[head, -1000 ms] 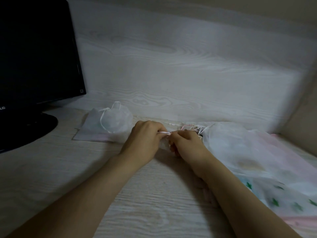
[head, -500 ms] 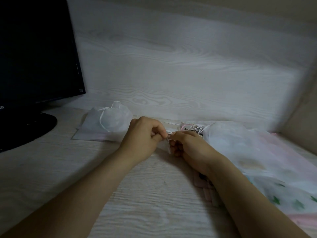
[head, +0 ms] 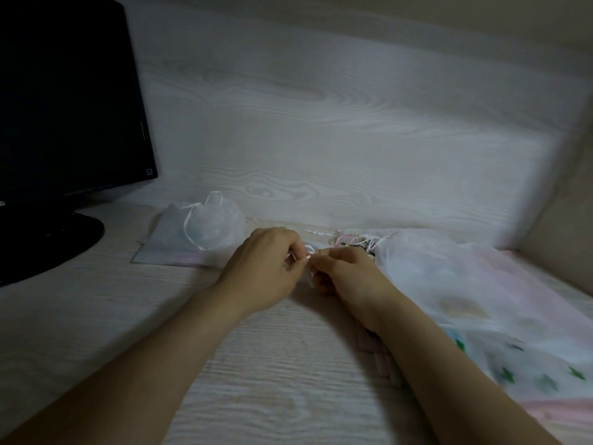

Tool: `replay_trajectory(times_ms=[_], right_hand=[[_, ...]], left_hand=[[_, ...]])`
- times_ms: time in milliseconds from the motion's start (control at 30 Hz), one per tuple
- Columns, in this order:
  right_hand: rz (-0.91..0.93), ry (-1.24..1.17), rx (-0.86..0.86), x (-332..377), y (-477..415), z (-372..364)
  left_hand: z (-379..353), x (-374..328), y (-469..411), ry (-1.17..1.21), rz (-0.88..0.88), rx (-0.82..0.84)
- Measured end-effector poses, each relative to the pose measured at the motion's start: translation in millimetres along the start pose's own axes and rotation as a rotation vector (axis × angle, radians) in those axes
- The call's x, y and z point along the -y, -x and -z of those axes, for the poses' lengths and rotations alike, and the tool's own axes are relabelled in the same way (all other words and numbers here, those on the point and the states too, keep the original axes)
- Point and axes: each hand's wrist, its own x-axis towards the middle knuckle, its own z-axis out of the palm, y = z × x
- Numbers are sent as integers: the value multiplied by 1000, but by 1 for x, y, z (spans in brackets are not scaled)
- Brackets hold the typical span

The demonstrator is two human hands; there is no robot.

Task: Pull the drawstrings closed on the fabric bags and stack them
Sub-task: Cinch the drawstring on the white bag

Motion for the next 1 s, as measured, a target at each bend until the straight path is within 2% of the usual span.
replay_trajectory(times_ms=[133,300,400,500,600,733,867,1000], right_hand=[[35,97,7,-1,2,-5],[102,195,-44,-1,1,-7],[114,199,-81,-4,-1,-7],[119,202,-106,-5,-1,-9],[129,146,-125,-5,-3,-11],[150,113,-156,-6,-5,-9],[144,74,-168,-7,-7,-8],[146,42,-190,-9,-8,-9]], left_hand=[[1,-3,2,-204,14,103],[3,-4,1,-320,39,46],[3,-5,0,-144,79,-40],[3,-7,-2,100,202,-21],[2,-9,-3,111,294,-9],[4,-12,0,59,278,7],[4,-3,-5,161,256,68],[7,-8,-8,310,373,105]])
